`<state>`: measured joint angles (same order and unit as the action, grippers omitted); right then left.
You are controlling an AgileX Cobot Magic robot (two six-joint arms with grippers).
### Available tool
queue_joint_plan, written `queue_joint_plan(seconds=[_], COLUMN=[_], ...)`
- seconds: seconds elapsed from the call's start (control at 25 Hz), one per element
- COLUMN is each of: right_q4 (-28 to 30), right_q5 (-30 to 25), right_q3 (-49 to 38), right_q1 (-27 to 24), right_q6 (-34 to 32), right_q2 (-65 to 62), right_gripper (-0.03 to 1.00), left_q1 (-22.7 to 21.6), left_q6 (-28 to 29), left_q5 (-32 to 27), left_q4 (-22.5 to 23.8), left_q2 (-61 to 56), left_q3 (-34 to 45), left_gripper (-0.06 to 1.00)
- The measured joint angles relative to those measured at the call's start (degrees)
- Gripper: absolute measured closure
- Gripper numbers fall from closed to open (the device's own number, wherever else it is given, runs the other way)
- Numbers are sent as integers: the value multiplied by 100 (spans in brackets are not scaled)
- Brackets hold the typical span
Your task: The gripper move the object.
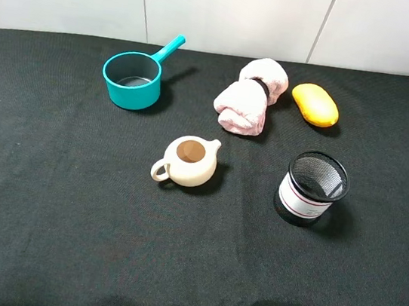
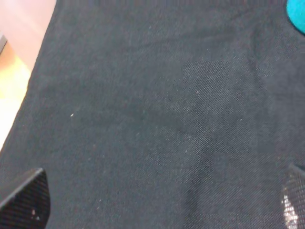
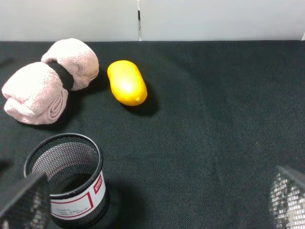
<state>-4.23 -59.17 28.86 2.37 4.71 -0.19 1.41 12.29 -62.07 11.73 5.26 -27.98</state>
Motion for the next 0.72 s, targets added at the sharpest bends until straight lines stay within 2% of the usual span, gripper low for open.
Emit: queue_joint_plan(seconds=[0.28, 0.72], right_q4=[-13, -57], right_q5=[0, 0], right_q3=[0, 0], right_q1=[0, 0], right_q6=[0, 0], right_q2=[0, 0], right_gripper=[27, 27], left_q1=[105, 105], left_q6=[19, 30], left_q5=[28, 28], left_q4=[5, 59], left_q2=[-531, -545], left_q3=[6, 6], left_gripper=[1, 3])
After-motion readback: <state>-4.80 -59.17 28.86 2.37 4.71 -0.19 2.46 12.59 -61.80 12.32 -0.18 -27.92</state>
